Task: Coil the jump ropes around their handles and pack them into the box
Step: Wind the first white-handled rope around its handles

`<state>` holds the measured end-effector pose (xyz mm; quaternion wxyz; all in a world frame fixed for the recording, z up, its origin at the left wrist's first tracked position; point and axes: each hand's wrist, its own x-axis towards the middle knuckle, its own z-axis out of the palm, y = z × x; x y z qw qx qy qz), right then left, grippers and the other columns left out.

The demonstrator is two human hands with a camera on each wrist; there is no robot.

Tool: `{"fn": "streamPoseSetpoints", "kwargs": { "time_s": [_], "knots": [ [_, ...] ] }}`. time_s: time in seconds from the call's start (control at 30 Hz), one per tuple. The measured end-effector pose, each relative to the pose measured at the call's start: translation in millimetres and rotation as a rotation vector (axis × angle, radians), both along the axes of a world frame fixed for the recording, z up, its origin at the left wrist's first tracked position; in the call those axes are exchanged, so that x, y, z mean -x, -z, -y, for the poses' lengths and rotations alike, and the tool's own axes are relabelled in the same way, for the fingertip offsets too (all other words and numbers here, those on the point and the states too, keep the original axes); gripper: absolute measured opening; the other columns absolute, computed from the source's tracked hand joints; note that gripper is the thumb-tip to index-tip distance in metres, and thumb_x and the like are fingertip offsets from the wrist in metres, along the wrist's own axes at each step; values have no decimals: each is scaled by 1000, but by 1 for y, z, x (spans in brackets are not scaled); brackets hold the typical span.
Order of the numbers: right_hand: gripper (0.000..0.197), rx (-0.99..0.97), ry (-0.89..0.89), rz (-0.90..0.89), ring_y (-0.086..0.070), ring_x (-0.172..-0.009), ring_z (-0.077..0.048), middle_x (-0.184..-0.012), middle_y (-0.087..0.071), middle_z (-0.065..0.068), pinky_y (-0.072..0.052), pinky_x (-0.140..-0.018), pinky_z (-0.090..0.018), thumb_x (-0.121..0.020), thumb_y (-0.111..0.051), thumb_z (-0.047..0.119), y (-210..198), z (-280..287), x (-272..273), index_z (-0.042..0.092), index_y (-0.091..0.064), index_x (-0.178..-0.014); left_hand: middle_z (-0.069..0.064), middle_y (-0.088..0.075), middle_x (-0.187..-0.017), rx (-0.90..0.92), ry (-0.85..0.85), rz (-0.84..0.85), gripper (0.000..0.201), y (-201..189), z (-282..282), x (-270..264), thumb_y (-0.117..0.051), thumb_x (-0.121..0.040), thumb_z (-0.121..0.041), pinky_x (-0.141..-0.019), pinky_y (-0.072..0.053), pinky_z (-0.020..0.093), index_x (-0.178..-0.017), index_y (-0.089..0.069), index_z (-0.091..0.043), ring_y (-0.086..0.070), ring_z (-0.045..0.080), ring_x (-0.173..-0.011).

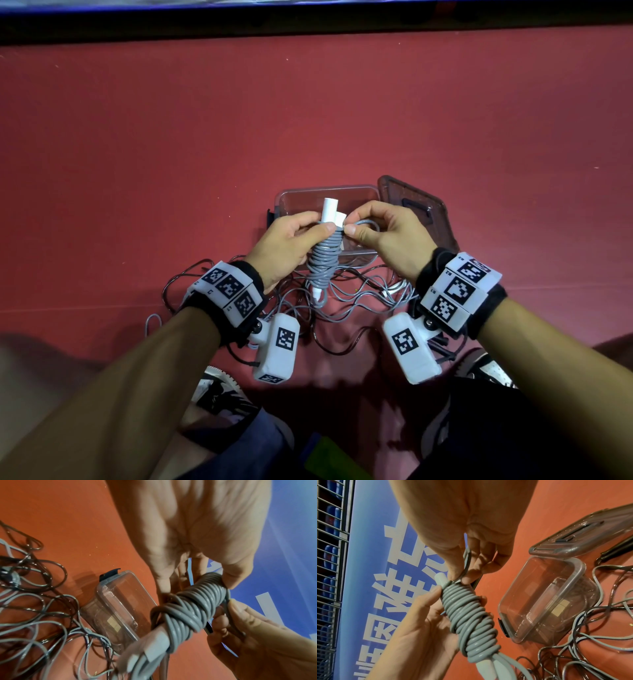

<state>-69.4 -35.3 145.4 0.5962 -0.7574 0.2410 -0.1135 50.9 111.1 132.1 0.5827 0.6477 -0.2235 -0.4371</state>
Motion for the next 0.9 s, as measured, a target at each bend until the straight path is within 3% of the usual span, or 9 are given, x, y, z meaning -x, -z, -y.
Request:
{"fn": "streamPoseSetpoints", "kwargs": {
  "time_s": [0.1, 0.27, 0.37, 0.43, 0.53, 0.73, 0.8, 0.83, 0.9],
  "knots": [
    [3, -38, 7, 2, -60, -57, -7, -68, -65, 0, -51, -64, -21, -89, -70, 1, 2, 2, -1, 3, -67, -88, 24, -71, -112, -26, -14, -42, 18, -1, 0, 0, -60, -99, -21, -107, -43, 64, -105, -72, -9, -68, 35, -106],
    [7, -48, 14, 12, -56, -50, -14, -66, -64, -13, -47, -62, -32, -92, -69, 7, 1, 3, -1, 11, -68, -86, 21, -65, -102, -14, -41, -87, 27, -8, 0, 0, -56, -100, -15, -99, -50, 51, -113, -60, 9, -66, 28, -95],
    [5, -45, 19, 26, -55, -49, -11, -58, -63, -2, -48, -60, -26, -93, -67, 5, 0, 4, 0, 8, -67, -90, 25, -67, -104, -18, -50, -98, 26, -9, 1, 1, -48, -103, -6, -91, -56, 47, -116, -54, 16, -71, 34, -93],
    [6, -47, 10, 51, -56, -49, -9, -57, -64, 6, -50, -58, -23, -94, -64, 1, 0, 4, 0, 7, -65, -93, 26, -69, -106, -20, -44, -86, 24, -9, 1, 2, -49, -102, -6, -97, -54, 54, -114, -58, 13, -72, 36, -95],
    [5, -65, -1, 71, -58, -51, -11, -70, -65, -4, -52, -60, -24, -93, -65, 0, 0, 3, 1, 5, -66, -93, 32, -68, -109, -8, -57, -93, 19, -13, 1, 4, -57, -94, -14, -103, -46, 66, -104, -66, -1, -69, 38, -98],
    [27, -113, -25, 28, -59, -58, -9, -65, -68, 1, -52, -67, -21, -78, -81, 4, -1, 1, 1, 4, -73, -103, 40, -62, -109, -1, -105, -82, 58, -15, 0, 3, -64, -81, -28, -101, -41, 70, -112, -52, 19, -60, 37, -95],
    [30, -111, -34, 3, -57, -62, -13, -65, -66, -11, -50, -71, -26, -77, -83, 7, -1, 1, 0, 9, -74, -105, 38, -62, -108, 8, -105, -73, 67, -14, -1, 2, -66, -76, -35, -100, -41, 70, -110, -50, 20, -60, 37, -94],
    [30, -115, -38, -5, -56, -64, -15, -66, -65, -15, -49, -72, -29, -77, -83, 7, -1, 1, 0, 10, -74, -106, 37, -63, -106, -1, -109, -67, 67, -15, -1, 2, -66, -76, -35, -99, -42, 70, -109, -50, 21, -60, 36, -94],
    [32, -131, -44, -15, -55, -59, -9, -58, -63, -2, -48, -70, -24, -79, -80, 3, -2, 3, 1, 9, -73, -110, 40, -63, -108, -13, -126, -60, 56, -16, -1, 3, -63, -84, -26, -98, -45, 68, -110, -50, 22, -64, 37, -93]
  ]
}}
